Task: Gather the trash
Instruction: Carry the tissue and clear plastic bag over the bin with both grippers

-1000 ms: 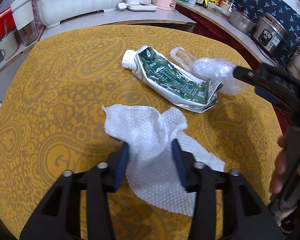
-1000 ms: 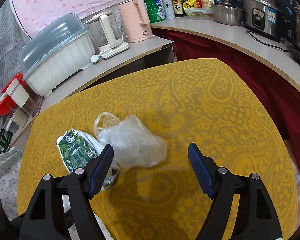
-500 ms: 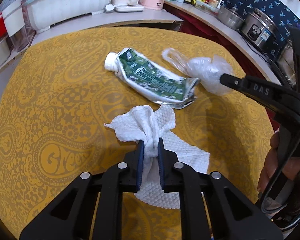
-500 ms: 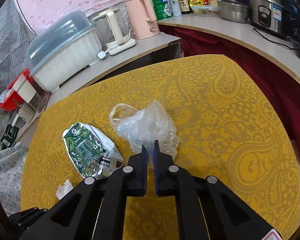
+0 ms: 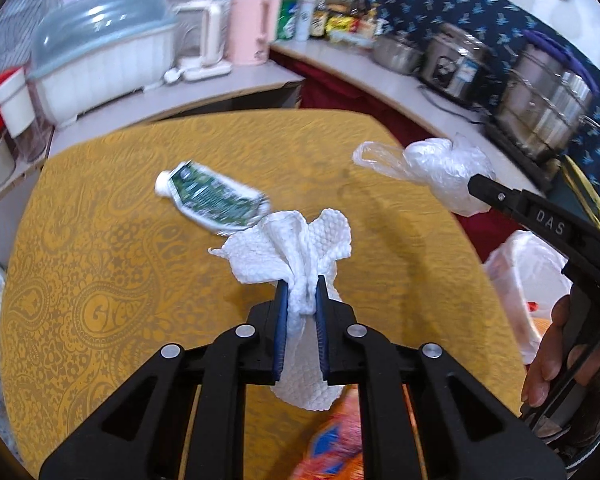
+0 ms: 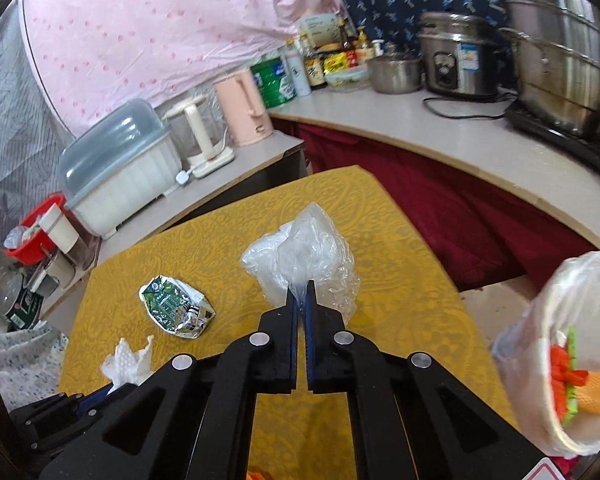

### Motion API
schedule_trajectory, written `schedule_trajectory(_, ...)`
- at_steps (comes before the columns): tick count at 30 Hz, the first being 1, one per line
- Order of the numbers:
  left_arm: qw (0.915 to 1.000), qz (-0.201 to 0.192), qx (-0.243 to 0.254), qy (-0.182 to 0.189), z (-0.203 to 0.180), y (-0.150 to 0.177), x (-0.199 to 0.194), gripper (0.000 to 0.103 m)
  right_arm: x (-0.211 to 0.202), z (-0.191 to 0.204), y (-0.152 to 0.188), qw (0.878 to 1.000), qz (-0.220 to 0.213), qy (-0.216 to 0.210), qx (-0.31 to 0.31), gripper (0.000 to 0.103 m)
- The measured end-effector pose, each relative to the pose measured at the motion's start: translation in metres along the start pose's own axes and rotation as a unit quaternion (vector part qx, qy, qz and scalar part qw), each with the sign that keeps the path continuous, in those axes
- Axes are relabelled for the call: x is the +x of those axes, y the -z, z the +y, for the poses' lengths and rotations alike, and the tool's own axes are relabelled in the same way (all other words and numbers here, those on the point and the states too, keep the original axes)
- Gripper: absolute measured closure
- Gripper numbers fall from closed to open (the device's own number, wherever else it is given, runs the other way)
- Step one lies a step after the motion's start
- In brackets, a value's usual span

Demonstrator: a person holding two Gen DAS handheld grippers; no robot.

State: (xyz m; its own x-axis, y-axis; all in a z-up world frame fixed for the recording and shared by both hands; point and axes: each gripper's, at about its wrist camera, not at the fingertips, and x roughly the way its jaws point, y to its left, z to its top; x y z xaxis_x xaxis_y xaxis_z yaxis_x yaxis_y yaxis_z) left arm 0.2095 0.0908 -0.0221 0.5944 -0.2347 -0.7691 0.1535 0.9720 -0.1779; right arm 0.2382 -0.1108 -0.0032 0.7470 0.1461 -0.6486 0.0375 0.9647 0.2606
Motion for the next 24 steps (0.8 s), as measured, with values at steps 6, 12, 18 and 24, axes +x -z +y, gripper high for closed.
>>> schedule_trajectory(6,0.9987,-0.023,0.041,0.022,-0.05,0.002,-0.028,0.091,-0.058,-0.041,0.0,0.999,-0.04,0.021,0.028,0.1)
schedule_trajectory(12,0.9948,-0.042,0.081,0.045,-0.1,0.004,-0.048,0.091,-0.111,-0.087,0.007,0.994,-0.074,0.051,0.056,0.1)
schedule_trajectory(18,0.9891,-0.056,0.116,0.071,-0.149,0.006,-0.063,0.091,-0.155,-0.131,0.015,0.988,-0.103,0.079,0.084,0.1)
schedule_trajectory(24,0.9816,-0.062,0.151,0.098,-0.2,0.011,-0.071,0.091,-0.188,-0.171,0.021,0.981,-0.124,0.103,0.11,0.1)
